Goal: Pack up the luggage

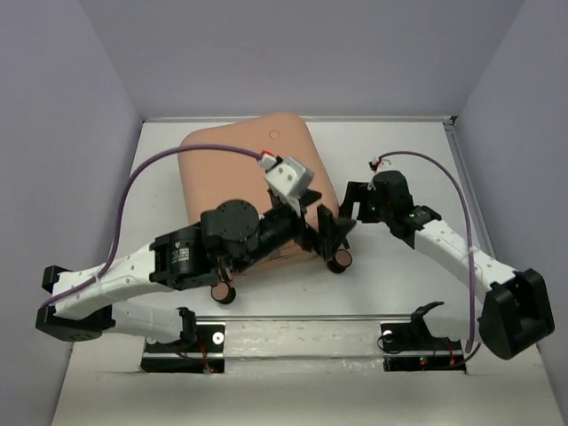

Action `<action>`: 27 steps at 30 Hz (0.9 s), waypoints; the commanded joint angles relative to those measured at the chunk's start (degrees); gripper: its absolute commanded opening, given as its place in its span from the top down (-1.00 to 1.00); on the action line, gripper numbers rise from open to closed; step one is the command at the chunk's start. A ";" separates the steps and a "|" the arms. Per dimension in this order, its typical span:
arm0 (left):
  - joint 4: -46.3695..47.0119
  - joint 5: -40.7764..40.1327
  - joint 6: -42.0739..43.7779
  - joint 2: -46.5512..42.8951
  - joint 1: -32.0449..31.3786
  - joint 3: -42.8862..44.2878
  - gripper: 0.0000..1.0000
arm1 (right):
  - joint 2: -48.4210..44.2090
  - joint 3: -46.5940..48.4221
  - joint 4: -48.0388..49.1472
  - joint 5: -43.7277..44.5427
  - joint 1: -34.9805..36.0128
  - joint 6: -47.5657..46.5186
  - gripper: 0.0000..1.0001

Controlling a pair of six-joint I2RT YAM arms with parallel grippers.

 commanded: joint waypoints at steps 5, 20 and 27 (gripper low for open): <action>-3.08 9.43 -9.59 -2.30 47.85 -2.68 -0.94 | -14.40 7.11 -12.29 3.62 -0.27 -2.69 0.33; -15.63 37.47 -6.59 52.86 83.24 55.01 -0.98 | -20.13 6.51 -18.45 -13.98 27.23 -1.63 0.86; 3.94 56.35 -13.45 70.45 88.95 60.93 -0.93 | -8.09 6.24 -13.26 -7.91 33.74 0.04 0.86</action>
